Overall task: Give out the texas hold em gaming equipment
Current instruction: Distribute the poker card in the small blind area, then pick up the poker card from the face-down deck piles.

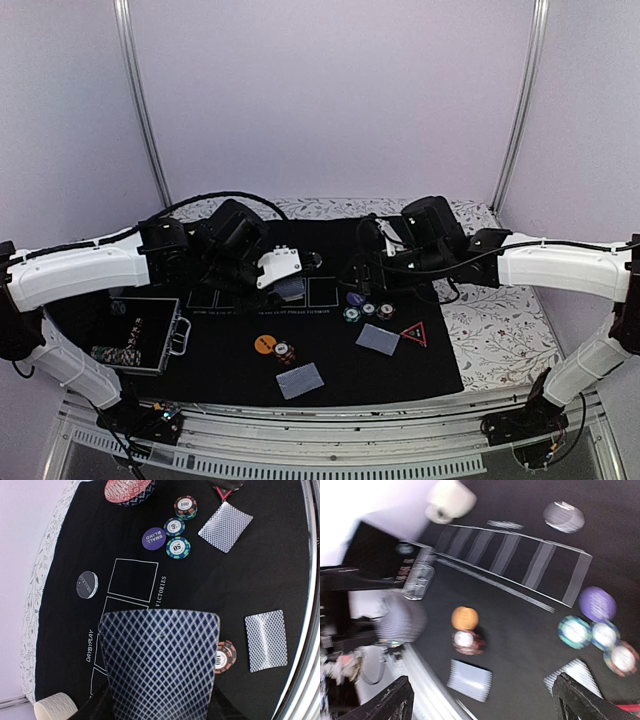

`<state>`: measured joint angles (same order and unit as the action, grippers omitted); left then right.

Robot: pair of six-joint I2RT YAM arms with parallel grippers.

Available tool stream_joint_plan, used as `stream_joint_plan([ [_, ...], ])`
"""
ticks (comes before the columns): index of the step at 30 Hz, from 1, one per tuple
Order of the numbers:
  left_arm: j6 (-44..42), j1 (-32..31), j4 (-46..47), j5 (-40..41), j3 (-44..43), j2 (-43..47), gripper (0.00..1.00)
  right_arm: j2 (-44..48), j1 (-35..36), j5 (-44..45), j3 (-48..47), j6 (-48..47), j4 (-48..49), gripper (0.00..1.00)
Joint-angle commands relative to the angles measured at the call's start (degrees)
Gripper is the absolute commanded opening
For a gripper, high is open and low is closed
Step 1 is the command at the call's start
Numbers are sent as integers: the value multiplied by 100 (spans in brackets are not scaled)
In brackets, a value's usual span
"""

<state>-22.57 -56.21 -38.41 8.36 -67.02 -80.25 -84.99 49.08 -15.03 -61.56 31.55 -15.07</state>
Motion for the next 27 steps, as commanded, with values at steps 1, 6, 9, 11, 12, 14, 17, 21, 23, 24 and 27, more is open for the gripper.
stream_joint_plan([
  [1,-65,-80,44,-101,-153,153,49,-356,47,-1507,-223,-204,1683,99],
  [6,-55,-87,44,-137,-153,188,49,-1159,121,-1894,-723,-157,1863,99],
  [9,-63,-85,63,-144,-149,194,49,-1490,130,-2027,-1111,-153,1903,99],
  [11,-66,-90,95,-163,-138,206,49,-1699,133,-2099,-1257,-157,1896,99],
  [12,-68,-85,105,-167,-136,204,49,-1790,134,-2135,-1331,-158,1887,100],
  [14,-64,-87,115,-158,-135,203,49,-1971,138,-2153,-1464,-174,1849,98],
  [17,-65,-87,119,-139,-136,201,49,-2072,146,-2050,-1550,-230,1644,94],
  [21,-76,-85,119,-103,-110,245,49,-1957,131,-1711,-1477,-335,1340,85],
  [23,-79,-90,144,-101,-94,246,49,-1891,132,-1618,-1448,-397,1199,78],
  [24,-81,-85,149,-112,-92,244,49,-1867,129,-1609,-1439,-423,1153,74],
  [27,-81,-92,150,-91,-100,229,49,-1799,137,-1565,-1438,-481,1035,67],
])
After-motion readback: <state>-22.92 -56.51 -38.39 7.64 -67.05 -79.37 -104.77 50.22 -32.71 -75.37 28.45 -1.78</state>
